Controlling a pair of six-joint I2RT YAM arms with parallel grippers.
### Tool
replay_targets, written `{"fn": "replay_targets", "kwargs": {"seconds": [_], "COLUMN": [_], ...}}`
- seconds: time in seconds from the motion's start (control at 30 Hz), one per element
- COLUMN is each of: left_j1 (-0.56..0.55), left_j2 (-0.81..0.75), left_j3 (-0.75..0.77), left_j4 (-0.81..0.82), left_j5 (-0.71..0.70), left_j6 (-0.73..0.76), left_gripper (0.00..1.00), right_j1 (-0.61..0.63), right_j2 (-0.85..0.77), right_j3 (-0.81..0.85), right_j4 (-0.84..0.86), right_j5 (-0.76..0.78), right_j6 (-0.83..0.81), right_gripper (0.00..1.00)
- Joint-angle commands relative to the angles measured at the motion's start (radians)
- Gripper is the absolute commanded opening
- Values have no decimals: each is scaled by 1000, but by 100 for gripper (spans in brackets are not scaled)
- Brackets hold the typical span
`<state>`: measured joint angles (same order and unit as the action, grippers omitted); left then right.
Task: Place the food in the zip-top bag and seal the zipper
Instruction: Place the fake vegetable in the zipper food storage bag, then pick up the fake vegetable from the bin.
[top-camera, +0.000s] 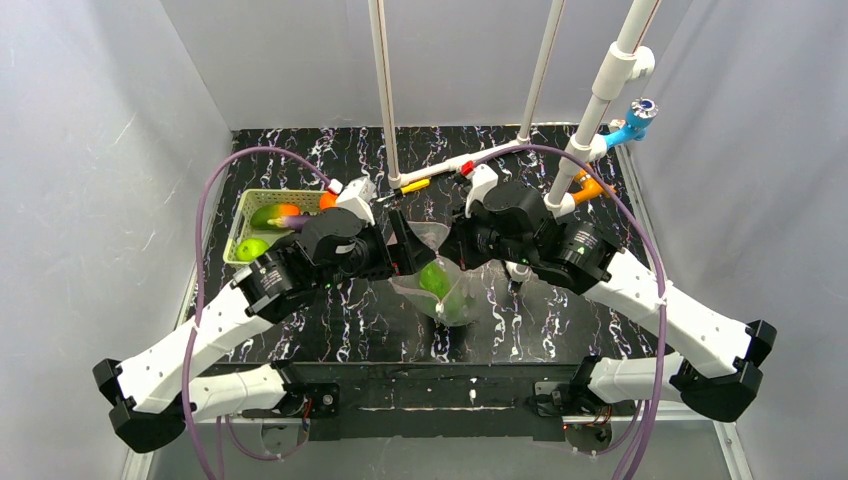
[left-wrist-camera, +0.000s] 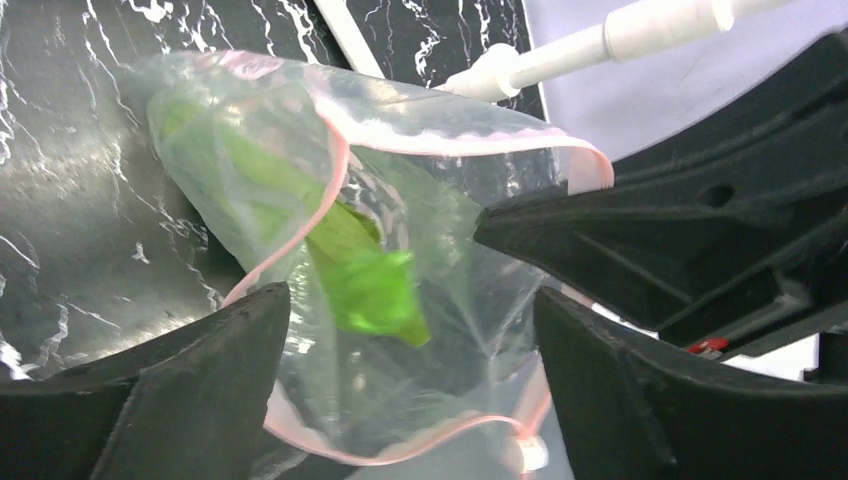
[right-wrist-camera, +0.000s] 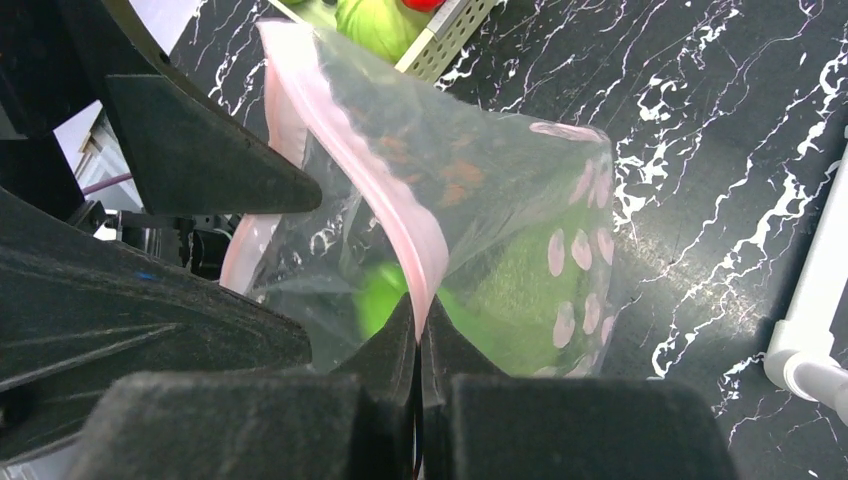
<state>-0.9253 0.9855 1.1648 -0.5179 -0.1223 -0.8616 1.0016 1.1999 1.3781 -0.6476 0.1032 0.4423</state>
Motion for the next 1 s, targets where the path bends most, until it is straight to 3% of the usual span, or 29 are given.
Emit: {"fn": "replay_targets", "kwargs": {"seconds": [0.0, 0.33, 0.63, 0.8, 0.97], "left_j1": [-5, -5, -4, -4, -4], "left_j2": [19, -70, -251, -371, -378], "left_j3": [91, 224, 129, 101, 158], "left_j4": [-103, -190, -224, -254, -269], "left_j5": [-3, 61, 70, -51, 16], "left_j6": [-3, 47, -21, -57, -60], "left_gripper": [97, 94, 67, 72, 82], "right_j1": [0, 0, 0, 0, 0], "right_j2": [-44, -27, -5, 74, 82], "right_j3": [10, -6, 13, 204, 342], "right_j4": [58, 72, 152, 85, -52], "right_j5": [18, -12, -53, -140, -160], "right_j6": [2, -9, 11, 38, 59], "right_gripper": [1, 1, 1, 1, 1]}}
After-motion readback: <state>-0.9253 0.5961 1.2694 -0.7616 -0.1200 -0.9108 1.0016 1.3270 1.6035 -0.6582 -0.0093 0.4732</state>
